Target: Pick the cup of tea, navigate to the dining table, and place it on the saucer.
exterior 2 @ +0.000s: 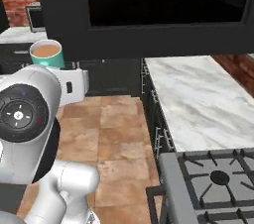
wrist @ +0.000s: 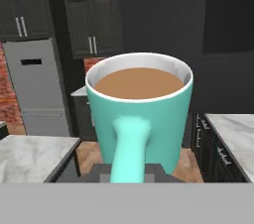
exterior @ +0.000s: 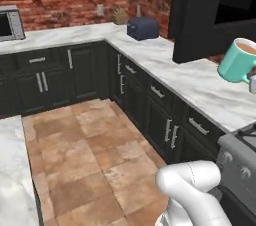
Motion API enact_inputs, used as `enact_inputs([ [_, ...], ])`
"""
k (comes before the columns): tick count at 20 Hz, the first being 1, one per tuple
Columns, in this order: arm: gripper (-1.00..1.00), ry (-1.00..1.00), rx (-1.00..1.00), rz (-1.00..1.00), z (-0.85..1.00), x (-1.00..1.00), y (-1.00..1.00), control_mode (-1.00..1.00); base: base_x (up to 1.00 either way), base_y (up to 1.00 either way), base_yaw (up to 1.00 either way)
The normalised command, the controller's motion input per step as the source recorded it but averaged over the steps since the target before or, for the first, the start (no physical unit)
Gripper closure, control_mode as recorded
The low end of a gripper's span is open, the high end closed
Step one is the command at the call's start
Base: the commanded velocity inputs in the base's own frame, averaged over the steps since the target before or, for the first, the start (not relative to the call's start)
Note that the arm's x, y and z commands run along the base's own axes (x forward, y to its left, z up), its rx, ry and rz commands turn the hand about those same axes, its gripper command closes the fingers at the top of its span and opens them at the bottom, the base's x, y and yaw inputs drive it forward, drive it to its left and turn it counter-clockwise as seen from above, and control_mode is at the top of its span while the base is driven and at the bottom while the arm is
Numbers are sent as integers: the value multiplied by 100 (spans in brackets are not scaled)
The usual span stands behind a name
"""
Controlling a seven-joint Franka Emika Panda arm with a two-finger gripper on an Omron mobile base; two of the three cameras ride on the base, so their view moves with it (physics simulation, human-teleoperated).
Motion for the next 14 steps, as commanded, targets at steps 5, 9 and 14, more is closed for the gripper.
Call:
enact_inputs([
  [5,100,0,0,0,0,0,0,100,-94,-14,62],
  [9,100,0,0,0,0,0,0,100,-99,-14,64],
  [14,100,0,0,0,0,0,0,100,-100,0,64],
])
